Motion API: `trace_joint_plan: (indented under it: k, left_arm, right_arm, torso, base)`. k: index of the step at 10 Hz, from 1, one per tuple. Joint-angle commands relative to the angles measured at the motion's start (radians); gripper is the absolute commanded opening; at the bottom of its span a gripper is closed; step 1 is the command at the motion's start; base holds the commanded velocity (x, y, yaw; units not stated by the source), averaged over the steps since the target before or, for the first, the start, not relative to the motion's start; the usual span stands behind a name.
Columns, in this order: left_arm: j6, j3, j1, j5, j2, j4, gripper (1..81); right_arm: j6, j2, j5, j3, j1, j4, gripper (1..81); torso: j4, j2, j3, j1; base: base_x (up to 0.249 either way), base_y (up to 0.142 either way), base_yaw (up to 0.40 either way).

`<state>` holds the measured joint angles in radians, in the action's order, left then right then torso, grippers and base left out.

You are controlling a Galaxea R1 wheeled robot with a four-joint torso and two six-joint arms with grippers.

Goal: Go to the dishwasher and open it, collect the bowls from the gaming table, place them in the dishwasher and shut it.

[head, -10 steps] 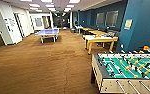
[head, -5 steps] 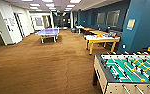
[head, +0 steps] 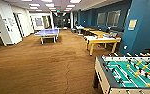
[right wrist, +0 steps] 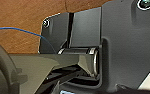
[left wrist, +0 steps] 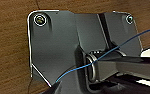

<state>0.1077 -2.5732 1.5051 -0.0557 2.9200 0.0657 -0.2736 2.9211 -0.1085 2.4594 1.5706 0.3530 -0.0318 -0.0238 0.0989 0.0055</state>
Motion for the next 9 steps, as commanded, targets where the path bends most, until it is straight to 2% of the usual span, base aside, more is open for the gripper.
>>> trace_joint_plan:
  k: [1,9]
  left_arm:
    - [0.001,0.004,-0.042,0.054,-0.007,0.006,81.1]
    - [0.001,0.004,-0.041,0.054,-0.007,0.011,81.1]
  right_arm:
    - [0.002,-0.001,0.041,-0.001,-0.036,0.009,81.1]
    - [0.001,0.015,0.039,0.039,-0.036,0.0,81.1]
  torso:
    - [0.0,0.0,0.0,0.0]
    - [0.0,-0.001,0.0,-0.002]
  base:
    - [0.138,0.0,0.0]
    - [0.138,0.0,0.0]
